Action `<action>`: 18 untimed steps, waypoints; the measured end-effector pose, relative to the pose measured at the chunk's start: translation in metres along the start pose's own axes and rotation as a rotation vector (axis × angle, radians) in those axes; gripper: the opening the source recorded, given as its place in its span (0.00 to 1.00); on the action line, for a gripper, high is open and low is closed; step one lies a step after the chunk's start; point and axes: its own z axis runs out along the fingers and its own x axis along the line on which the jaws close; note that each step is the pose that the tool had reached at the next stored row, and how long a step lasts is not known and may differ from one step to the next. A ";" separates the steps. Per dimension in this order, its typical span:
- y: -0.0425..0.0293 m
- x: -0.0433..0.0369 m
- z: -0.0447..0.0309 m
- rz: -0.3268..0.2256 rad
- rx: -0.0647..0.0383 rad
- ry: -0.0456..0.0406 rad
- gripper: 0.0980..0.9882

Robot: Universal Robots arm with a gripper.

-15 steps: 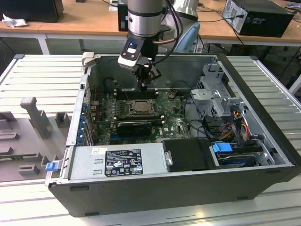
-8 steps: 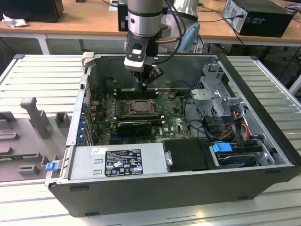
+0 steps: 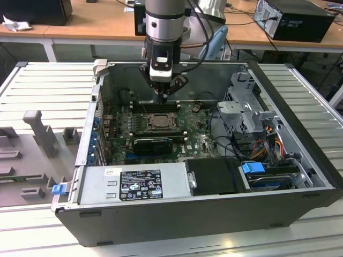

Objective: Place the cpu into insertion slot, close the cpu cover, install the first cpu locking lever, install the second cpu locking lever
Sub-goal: 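Install the first cpu locking lever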

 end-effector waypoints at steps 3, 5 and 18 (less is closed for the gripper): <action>0.0000 0.0000 0.0001 -0.057 -0.001 0.0007 0.01; -0.0001 0.0000 0.0002 -0.098 -0.001 0.0015 0.01; -0.0001 0.0001 0.0014 -0.334 0.003 0.0150 0.01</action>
